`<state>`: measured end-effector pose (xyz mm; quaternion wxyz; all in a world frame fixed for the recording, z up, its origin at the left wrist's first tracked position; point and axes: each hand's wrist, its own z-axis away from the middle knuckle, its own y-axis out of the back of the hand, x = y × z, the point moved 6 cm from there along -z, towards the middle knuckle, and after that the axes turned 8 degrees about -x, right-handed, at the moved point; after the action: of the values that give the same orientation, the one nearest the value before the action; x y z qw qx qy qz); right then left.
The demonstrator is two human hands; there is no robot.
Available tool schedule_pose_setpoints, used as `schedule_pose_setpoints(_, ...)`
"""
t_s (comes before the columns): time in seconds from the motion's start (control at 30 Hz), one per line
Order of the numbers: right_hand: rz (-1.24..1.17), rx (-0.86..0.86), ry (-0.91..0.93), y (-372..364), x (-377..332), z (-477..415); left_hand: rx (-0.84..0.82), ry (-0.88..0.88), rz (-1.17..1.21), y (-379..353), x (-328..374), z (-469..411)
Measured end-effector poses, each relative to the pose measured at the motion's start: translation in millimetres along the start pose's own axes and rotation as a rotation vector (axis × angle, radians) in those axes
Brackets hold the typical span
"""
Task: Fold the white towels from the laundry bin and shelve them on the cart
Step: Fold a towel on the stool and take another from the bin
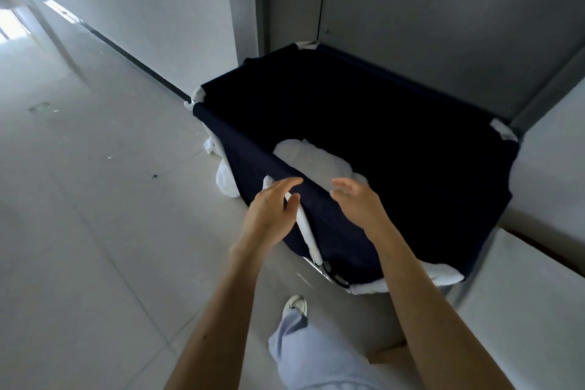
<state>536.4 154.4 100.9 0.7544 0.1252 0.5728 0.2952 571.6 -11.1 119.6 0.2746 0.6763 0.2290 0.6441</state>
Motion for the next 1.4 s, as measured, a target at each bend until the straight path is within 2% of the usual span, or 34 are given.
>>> schedule_pose_setpoints(0.43, 0.097, -0.081, -0.164, 29.5, -5.5, -235.3, -0.091, 0.275, -0.127, 16.0, -69.7, -222.6)
schedule_pose_setpoints(0.7, 0.100, -0.196, -0.303, 29.1, 35.1, -330.7, -0.231, 0.366, -0.093, -5.9, -125.0, -316.3)
schedule_pose_setpoints(0.87, 0.201, -0.264, -0.359, 24.6, 61.1, -393.2, -0.337, 0.457, -0.098, -30.4, -172.9, -383.3)
schedule_pose_setpoints(1.07, 0.365, -0.425, -0.446, -7.1, 109.3, -466.0, -0.528, 0.568, -0.072, -75.5, -251.7, -447.6)
schedule_pose_setpoints(1.27, 0.433, -0.513, -0.465, -53.4, 147.5, -553.4, -0.563, 0.652, -0.023, -107.0, -336.5, -507.8)
schedule_pose_setpoints(1.4, 0.374, -0.609, -0.477, -98.8, 177.4, -587.2, -0.622, 0.665, -0.052, -141.0, -391.9, -524.8)
